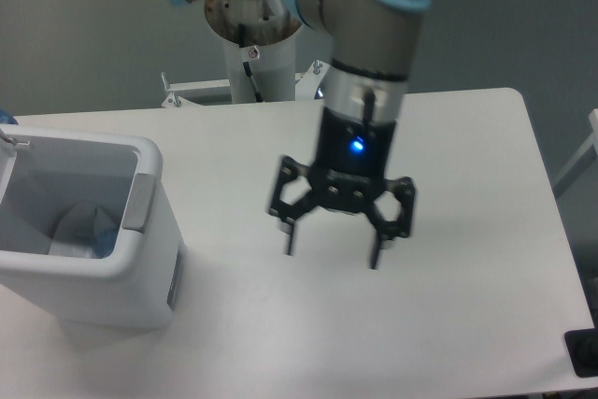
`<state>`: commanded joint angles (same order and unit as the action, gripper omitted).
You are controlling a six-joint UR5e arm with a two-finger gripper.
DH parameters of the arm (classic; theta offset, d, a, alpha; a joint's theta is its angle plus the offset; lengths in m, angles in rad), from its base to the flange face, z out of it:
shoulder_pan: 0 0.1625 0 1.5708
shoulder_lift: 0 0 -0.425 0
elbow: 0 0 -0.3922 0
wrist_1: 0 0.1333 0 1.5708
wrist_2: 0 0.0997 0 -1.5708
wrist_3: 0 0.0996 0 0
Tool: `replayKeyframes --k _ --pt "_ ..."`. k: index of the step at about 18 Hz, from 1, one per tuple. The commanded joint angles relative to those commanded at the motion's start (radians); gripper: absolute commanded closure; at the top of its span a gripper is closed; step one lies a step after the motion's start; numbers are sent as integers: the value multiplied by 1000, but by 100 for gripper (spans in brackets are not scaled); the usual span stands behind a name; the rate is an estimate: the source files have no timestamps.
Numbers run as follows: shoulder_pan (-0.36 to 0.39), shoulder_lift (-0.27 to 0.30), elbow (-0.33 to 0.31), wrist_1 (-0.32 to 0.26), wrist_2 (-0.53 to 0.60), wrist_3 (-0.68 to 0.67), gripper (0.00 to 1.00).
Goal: Place the trash in the trash can
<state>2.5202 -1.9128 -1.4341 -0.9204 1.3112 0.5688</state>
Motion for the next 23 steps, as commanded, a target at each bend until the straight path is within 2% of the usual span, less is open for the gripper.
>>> replayKeyframes --k 4,7,10,13,18,23 --pt "41 -29 -31 -11 72 173 0" --pt "48 -60 -34 -79 164 360 0" --pt "49 -57 -32 -142 203 518 0" --pt "51 -55 -23 -179 206 554 0" --pt "46 -61 -34 -189 275 568 0" --pt "46 -64 -37 -189 280 568 0"
